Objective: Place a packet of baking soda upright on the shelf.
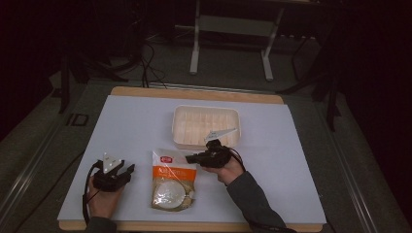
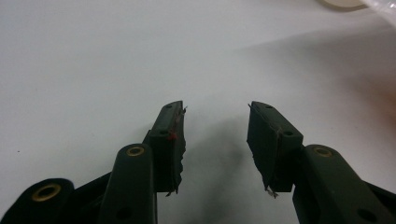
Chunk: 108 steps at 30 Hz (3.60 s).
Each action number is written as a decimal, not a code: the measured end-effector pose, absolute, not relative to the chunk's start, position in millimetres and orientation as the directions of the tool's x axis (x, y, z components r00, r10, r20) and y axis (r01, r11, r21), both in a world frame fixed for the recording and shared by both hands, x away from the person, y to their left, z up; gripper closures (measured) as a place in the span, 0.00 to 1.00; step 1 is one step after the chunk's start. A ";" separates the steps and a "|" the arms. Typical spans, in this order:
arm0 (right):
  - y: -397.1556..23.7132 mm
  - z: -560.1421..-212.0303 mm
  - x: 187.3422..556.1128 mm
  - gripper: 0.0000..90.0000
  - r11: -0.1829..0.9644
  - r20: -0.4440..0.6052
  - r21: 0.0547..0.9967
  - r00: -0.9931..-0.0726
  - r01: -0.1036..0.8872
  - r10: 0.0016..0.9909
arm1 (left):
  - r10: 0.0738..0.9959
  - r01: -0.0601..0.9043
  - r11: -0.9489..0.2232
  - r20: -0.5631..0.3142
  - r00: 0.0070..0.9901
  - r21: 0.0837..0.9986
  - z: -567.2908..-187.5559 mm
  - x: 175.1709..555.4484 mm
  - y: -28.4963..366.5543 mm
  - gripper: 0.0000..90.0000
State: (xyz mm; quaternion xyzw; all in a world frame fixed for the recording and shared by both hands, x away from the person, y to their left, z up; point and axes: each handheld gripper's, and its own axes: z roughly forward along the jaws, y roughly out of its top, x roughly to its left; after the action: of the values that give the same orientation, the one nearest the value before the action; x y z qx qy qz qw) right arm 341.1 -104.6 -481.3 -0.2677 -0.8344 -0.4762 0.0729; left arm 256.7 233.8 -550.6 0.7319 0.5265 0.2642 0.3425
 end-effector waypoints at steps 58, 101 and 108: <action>-117.5 -400.7 308.9 1.00 0.332 0.356 0.842 -0.900 0.425 0.250 | 0.952 0.589 -0.207 0.023 0.304 0.781 -550.3 256.1 233.6 0.61; -173.4 -372.0 328.9 1.00 0.206 0.345 0.864 -0.838 0.459 0.422 | 0.953 0.585 -0.200 0.016 0.304 0.786 -550.1 255.8 233.7 0.61; -180.7 -366.1 333.0 1.00 0.190 0.344 0.866 -0.826 0.463 0.446 | 0.953 0.584 -0.200 0.016 0.304 0.787 -550.2 255.8 233.6 0.60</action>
State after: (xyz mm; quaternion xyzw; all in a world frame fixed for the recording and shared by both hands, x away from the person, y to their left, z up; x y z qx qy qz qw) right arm 333.0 -180.7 -366.1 -0.2946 -0.7713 -0.5642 0.0074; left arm 255.8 233.6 -550.2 0.7282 0.5275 0.2639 0.3490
